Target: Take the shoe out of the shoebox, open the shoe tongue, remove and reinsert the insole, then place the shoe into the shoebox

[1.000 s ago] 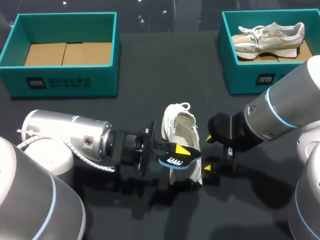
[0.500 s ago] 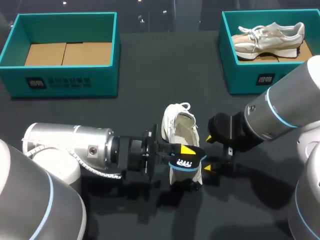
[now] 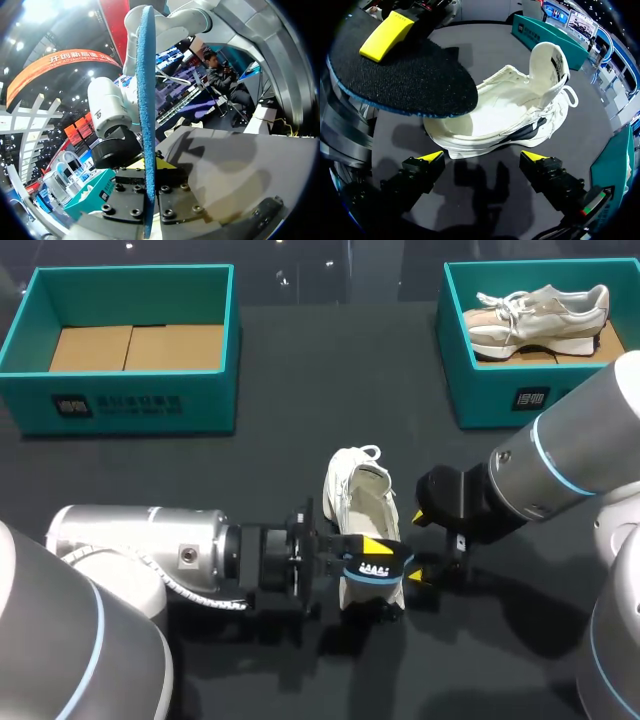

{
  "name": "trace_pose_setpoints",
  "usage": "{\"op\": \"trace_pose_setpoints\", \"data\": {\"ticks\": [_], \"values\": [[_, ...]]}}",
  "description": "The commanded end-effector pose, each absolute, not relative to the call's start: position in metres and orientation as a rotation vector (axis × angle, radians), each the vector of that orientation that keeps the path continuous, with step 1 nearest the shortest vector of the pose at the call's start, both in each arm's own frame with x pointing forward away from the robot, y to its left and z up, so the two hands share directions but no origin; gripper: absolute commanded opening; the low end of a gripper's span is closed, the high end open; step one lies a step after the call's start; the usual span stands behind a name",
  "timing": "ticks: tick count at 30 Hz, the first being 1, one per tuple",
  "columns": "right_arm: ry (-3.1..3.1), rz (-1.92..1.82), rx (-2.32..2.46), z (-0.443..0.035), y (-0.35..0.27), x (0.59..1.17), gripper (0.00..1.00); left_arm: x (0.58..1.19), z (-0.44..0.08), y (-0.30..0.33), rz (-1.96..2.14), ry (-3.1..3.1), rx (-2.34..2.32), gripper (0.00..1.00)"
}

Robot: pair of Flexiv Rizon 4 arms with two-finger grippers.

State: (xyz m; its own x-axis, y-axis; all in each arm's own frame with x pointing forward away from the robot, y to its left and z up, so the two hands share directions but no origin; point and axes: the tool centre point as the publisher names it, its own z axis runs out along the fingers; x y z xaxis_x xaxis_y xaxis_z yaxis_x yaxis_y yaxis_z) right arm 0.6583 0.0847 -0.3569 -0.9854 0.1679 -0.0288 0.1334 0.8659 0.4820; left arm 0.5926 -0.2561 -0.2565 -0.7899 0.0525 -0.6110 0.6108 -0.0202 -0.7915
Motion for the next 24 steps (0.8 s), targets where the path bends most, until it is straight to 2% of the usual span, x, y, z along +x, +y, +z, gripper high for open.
{"op": "trace_pose_setpoints", "data": {"ticks": [1,24], "values": [[2.964,0.758,0.24,-0.357,0.084,0.657,1.0,0.592,-0.26,-0.261,-1.862,1.863,0.688,0.0],[2.964,0.758,0.24,-0.357,0.084,0.657,1.0,0.609,-0.28,-0.274,-1.864,1.885,0.649,0.0]]}}
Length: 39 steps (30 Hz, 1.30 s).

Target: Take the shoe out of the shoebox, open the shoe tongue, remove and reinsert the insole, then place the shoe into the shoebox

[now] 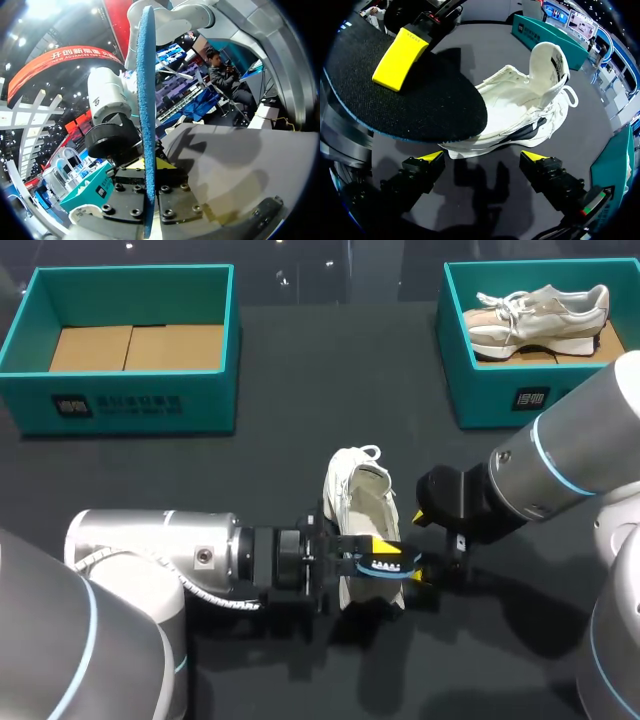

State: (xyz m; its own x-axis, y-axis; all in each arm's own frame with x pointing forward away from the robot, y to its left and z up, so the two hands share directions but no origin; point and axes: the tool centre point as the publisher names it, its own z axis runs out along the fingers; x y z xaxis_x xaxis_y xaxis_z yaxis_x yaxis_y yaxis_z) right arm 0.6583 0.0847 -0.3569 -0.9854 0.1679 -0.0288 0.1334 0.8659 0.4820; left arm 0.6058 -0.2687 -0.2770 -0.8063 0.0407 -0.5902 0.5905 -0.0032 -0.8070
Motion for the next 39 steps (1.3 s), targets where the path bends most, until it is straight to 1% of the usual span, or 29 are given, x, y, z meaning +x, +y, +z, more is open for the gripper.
{"op": "trace_pose_setpoints", "data": {"ticks": [1,39], "values": [[2.964,0.758,0.24,-0.357,0.084,0.657,1.0,0.61,-0.281,-0.274,-1.862,1.887,0.644,0.0],[2.964,0.758,0.24,-0.357,0.084,0.657,1.0,0.64,-0.304,-0.266,-1.769,1.879,0.701,0.0]]}}
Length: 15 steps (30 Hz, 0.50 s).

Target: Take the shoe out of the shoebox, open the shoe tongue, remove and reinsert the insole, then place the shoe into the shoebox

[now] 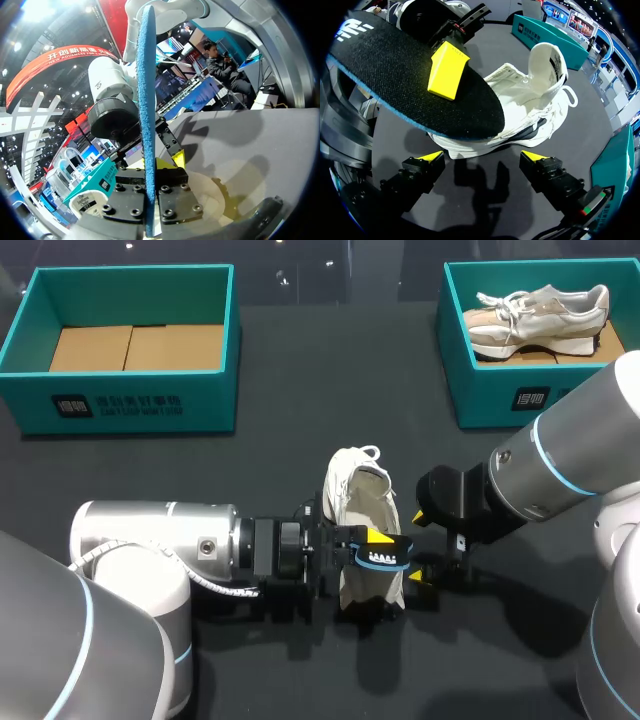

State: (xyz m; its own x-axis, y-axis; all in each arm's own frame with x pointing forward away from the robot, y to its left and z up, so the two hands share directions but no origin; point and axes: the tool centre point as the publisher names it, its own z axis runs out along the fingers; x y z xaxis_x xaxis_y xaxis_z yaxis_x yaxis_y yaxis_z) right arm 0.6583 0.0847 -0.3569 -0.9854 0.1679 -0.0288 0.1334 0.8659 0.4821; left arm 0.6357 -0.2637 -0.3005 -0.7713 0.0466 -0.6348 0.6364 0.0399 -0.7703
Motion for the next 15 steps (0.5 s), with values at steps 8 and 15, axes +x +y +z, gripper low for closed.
{"op": "trace_pose_setpoints", "data": {"ticks": [8,15], "values": [[2.964,0.758,0.24,-0.357,0.084,0.657,1.0,0.646,-0.312,-0.263,-1.718,1.853,0.747,0.0],[2.964,0.758,0.24,-0.357,0.084,0.657,1.0,0.649,-0.317,-0.262,-1.693,1.86,0.752,0.0]]}}
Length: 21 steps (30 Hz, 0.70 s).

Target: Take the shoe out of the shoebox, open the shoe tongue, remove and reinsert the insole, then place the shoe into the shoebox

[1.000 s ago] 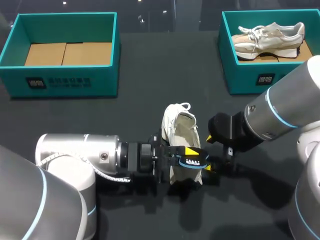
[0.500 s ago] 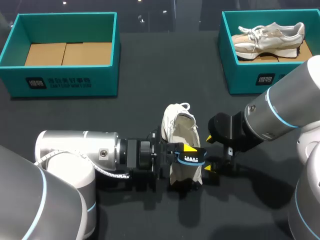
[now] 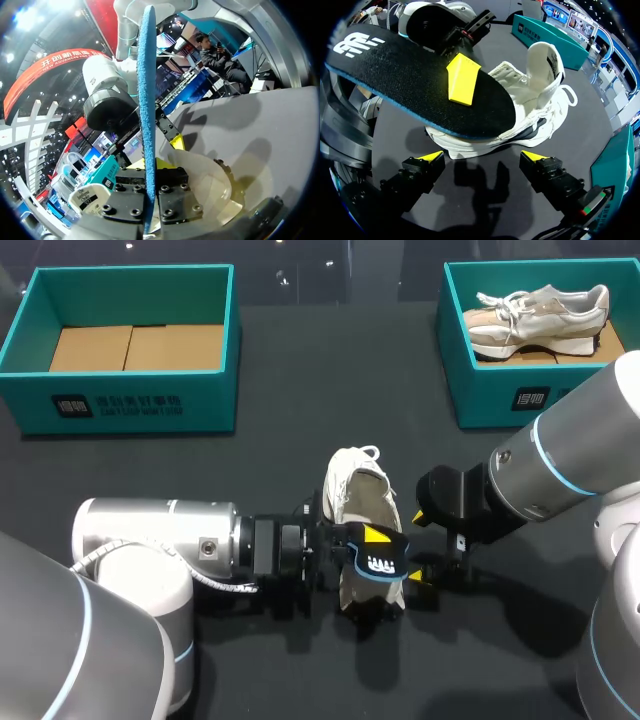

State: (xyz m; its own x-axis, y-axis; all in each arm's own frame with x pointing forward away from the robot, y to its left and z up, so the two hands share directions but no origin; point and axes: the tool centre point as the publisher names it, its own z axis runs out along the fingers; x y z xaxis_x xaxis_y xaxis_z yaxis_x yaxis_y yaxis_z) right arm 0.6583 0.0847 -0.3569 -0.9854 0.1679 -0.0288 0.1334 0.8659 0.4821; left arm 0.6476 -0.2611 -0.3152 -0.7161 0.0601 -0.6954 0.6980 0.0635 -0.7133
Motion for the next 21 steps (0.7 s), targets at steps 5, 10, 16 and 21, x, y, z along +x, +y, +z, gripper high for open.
{"op": "trace_pose_setpoints", "data": {"ticks": [5,10,16,21], "values": [[2.964,0.758,0.24,-0.357,0.084,0.657,1.0,0.655,-0.322,-0.263,-1.68,1.87,0.744,0.0],[2.964,0.758,0.24,-0.357,0.084,0.657,1.0,0.663,-0.328,-0.263,-1.667,1.885,0.73,0.0],[2.964,0.758,0.24,-0.357,0.084,0.657,1.0,0.674,-0.338,-0.263,-1.648,1.916,0.707,0.0],[2.964,0.758,0.24,-0.357,0.084,0.657,1.0,0.681,-0.343,-0.263,-1.63,1.931,0.689,0.0]]}}
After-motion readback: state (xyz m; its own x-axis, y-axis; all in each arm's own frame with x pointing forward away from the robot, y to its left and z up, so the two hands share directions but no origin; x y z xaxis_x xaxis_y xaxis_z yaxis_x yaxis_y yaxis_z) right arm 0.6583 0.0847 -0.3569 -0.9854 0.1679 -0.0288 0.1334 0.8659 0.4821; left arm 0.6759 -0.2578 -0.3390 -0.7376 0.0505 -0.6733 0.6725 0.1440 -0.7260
